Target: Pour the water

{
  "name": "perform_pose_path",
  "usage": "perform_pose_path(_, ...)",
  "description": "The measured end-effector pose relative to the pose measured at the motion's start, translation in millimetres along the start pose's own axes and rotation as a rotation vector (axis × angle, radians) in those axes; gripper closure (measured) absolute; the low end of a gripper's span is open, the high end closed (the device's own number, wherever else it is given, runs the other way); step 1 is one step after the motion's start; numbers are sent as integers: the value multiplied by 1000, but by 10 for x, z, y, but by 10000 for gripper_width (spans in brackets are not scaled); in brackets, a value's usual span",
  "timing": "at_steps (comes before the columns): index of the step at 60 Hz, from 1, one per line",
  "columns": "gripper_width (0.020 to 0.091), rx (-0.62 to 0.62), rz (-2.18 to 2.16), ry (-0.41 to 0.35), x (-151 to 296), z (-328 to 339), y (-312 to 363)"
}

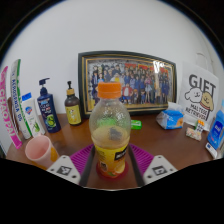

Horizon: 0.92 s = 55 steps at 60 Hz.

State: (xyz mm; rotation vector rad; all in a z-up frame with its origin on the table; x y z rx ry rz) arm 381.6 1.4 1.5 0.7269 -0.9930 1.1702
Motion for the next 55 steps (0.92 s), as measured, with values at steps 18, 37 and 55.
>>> perform_pose_path(18, 254, -37, 58, 67, 194, 1276, 11)
perform_pose_path(37, 248, -78, 91, 143, 74, 3174, 63)
perform_pose_path(55, 249, -104, 75, 149, -52, 3728, -37)
Point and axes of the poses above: the point between the fingertips, and its own axes, seen from behind it with the camera up: y to the left, x up, z backward, against the way the camera looks, the point moved 2 cm from there along z, backward, against the way the camera looks, and after that the axes turned 13 degrees about -x, right-handed, at the moved point
